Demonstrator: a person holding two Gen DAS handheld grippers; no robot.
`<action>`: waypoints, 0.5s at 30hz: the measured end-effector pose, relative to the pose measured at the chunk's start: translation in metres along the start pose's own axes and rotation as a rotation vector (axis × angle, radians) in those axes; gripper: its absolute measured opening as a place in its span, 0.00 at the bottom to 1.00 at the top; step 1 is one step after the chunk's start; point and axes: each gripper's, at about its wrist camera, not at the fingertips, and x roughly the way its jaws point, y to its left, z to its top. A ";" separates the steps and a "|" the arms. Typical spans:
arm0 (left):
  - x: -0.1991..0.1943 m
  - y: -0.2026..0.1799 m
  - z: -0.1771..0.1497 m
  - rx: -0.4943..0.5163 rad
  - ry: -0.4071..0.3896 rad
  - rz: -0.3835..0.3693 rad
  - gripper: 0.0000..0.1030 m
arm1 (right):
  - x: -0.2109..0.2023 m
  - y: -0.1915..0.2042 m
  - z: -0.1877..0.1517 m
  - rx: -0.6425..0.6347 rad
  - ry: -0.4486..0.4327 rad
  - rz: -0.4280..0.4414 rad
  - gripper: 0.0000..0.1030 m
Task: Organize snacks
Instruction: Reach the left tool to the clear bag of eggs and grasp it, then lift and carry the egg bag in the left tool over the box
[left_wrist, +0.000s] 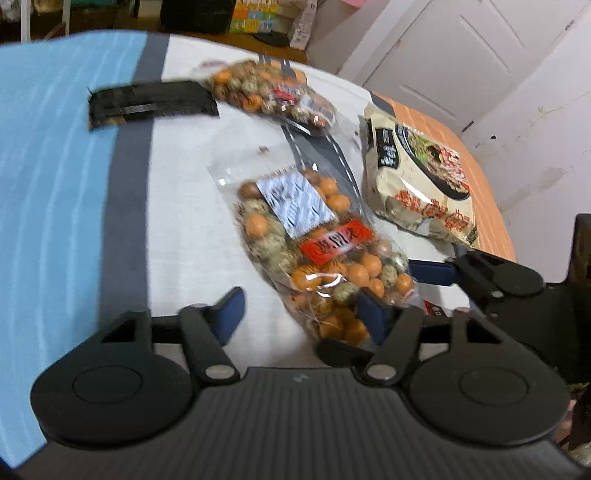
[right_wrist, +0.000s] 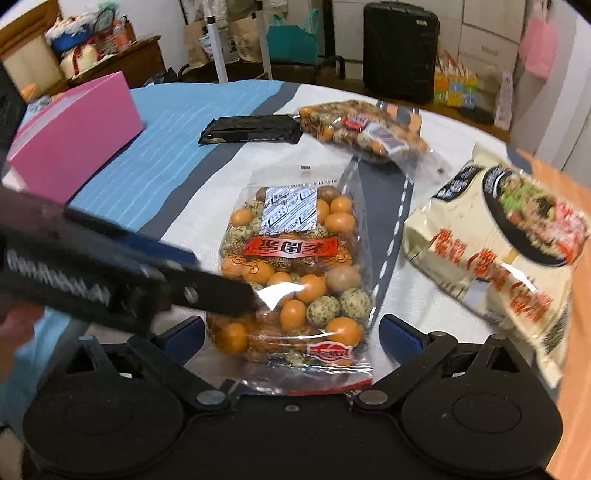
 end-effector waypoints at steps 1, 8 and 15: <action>0.002 0.001 0.000 -0.023 -0.004 -0.025 0.56 | 0.003 0.000 -0.001 0.006 -0.007 0.002 0.99; 0.008 -0.002 -0.003 -0.058 -0.023 -0.062 0.47 | 0.011 0.010 -0.004 -0.036 -0.058 -0.043 0.93; -0.002 -0.008 0.001 -0.036 0.020 -0.049 0.46 | 0.000 0.011 -0.002 0.027 -0.036 -0.026 0.91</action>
